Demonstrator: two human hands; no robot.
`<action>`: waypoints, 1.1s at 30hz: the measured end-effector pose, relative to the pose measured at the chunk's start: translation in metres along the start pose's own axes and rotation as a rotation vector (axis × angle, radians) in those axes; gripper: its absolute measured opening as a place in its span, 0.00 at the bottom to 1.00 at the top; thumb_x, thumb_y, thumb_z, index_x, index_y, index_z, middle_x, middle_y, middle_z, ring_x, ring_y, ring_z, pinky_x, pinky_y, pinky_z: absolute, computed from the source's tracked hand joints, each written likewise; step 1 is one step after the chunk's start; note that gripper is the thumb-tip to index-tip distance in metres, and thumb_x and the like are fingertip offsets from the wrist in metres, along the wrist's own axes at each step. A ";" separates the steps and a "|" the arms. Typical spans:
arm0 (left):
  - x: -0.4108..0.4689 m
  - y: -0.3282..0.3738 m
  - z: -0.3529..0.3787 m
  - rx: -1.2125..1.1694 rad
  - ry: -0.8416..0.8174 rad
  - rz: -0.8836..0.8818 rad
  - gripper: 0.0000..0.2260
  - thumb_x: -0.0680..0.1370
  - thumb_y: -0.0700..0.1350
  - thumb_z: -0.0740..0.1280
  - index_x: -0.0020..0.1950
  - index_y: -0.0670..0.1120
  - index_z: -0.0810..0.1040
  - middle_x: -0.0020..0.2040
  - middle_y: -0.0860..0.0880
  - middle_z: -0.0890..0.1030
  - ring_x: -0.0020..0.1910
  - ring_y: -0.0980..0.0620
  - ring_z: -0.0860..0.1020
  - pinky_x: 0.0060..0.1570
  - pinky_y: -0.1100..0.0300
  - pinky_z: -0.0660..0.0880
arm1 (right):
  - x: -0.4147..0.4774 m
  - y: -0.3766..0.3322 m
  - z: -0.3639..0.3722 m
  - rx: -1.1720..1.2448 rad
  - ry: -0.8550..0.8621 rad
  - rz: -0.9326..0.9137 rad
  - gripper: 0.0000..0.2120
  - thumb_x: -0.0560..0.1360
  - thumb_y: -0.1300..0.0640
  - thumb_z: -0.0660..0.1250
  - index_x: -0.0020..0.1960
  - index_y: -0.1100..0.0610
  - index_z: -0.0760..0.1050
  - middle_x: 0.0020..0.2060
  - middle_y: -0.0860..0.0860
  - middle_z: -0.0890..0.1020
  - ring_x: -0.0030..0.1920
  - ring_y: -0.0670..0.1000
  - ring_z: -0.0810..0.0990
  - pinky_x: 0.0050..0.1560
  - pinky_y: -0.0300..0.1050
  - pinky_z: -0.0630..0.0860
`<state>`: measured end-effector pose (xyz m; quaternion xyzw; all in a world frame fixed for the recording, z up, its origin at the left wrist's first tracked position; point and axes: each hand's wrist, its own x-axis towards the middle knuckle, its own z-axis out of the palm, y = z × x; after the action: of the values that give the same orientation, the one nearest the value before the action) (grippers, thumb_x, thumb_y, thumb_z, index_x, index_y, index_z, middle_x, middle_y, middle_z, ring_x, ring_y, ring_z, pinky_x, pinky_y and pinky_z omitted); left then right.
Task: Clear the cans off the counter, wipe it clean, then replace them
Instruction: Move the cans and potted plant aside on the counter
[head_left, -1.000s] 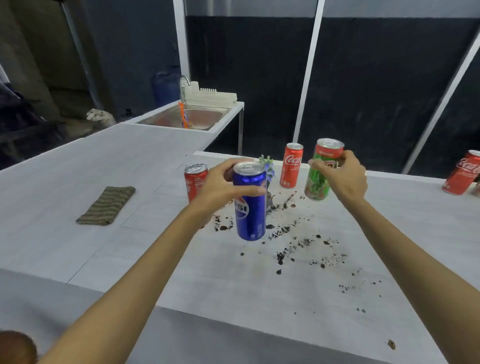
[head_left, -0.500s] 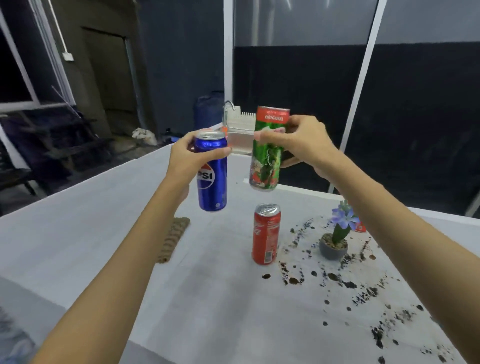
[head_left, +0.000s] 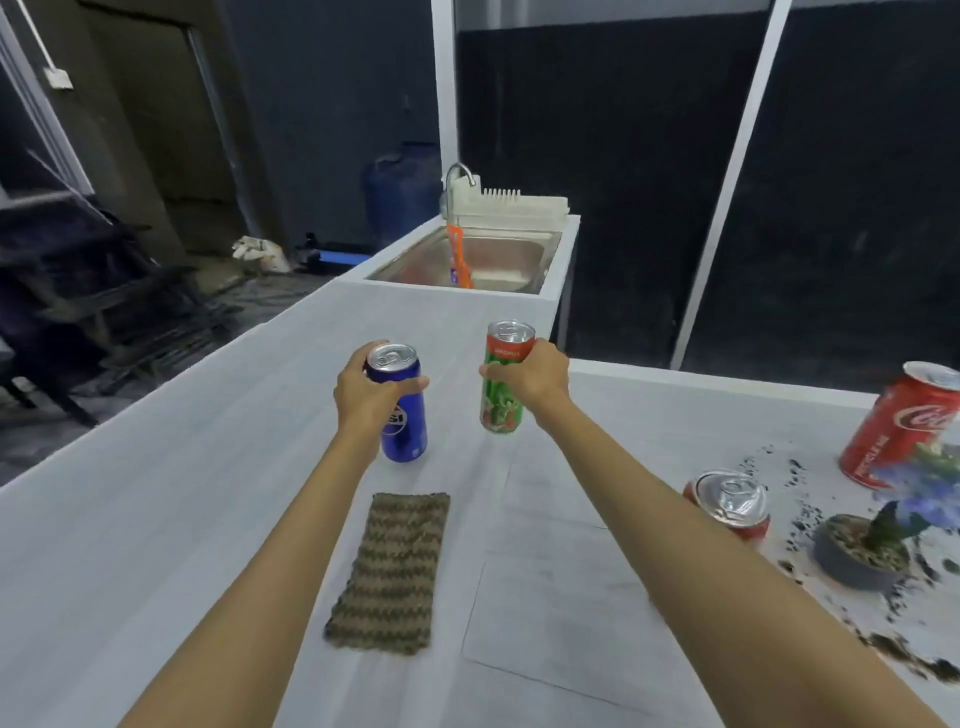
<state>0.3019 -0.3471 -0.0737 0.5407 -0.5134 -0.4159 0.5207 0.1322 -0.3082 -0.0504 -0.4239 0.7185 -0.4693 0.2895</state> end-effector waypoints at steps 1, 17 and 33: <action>0.007 -0.006 -0.001 0.006 -0.010 -0.004 0.27 0.63 0.37 0.77 0.59 0.49 0.73 0.57 0.49 0.77 0.53 0.49 0.74 0.48 0.56 0.73 | 0.007 0.007 0.008 0.001 0.022 0.011 0.27 0.66 0.54 0.76 0.59 0.62 0.71 0.58 0.58 0.78 0.57 0.58 0.78 0.57 0.52 0.76; 0.036 -0.016 0.007 0.135 -0.071 0.064 0.42 0.67 0.41 0.75 0.74 0.54 0.56 0.76 0.50 0.57 0.73 0.47 0.60 0.67 0.48 0.67 | 0.041 0.035 0.029 -0.305 -0.206 0.155 0.42 0.68 0.58 0.74 0.73 0.62 0.52 0.69 0.59 0.67 0.68 0.59 0.68 0.66 0.52 0.68; -0.139 0.102 0.117 0.321 -0.549 0.589 0.15 0.75 0.50 0.66 0.62 0.55 0.75 0.68 0.55 0.71 0.69 0.56 0.65 0.64 0.61 0.61 | -0.004 0.001 -0.199 -0.560 -0.104 0.006 0.33 0.70 0.55 0.71 0.70 0.63 0.62 0.69 0.59 0.67 0.67 0.60 0.68 0.65 0.53 0.70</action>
<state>0.1566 -0.2186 0.0019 0.3146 -0.8234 -0.2927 0.3707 -0.0280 -0.2197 0.0269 -0.5088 0.8055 -0.2294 0.1992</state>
